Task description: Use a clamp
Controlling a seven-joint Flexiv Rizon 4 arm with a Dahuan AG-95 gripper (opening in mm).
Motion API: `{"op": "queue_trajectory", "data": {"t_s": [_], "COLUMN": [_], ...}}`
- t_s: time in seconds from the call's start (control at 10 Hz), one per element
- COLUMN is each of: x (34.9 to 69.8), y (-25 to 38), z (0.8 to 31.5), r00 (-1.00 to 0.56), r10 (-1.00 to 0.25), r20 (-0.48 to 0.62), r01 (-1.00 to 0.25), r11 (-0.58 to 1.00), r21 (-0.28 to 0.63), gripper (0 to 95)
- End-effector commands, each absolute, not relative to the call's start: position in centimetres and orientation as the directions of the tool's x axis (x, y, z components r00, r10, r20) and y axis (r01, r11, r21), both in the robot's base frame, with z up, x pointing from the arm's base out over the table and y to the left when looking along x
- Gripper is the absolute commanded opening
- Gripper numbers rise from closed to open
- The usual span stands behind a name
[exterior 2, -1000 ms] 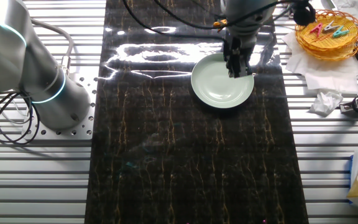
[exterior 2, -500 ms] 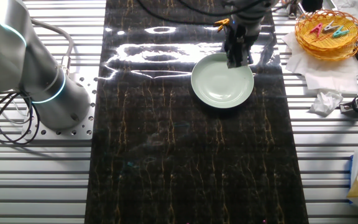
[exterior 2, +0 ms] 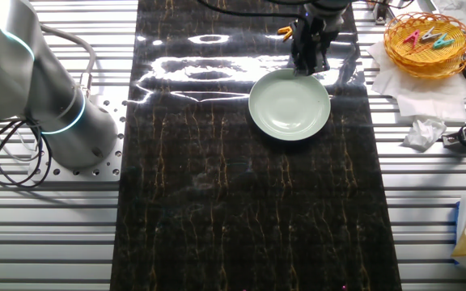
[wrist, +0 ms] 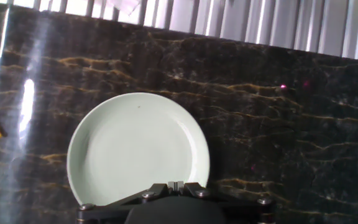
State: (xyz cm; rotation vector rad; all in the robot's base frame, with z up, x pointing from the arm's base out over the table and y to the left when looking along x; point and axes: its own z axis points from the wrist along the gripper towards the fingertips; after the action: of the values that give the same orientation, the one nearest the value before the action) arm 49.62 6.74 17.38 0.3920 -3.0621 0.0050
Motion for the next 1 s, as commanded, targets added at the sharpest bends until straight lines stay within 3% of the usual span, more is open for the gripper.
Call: {"op": "queue_trajectory", "data": {"t_s": [0.1, 0.7, 1.0], "x": [49.45, 49.45, 49.43], "y": [6.76, 6.76, 6.76], "z": [17.44, 17.44, 17.45], "r00": [-0.97, -0.972, -0.964], "r10": [-0.227, -0.21, -0.23], "r20": [0.086, 0.103, 0.135], "r01": [-0.227, -0.212, -0.24], "r11": [0.974, 0.977, 0.969], "r21": [0.012, -0.007, -0.064], "gripper": [0.0, 0.0, 0.0]}}
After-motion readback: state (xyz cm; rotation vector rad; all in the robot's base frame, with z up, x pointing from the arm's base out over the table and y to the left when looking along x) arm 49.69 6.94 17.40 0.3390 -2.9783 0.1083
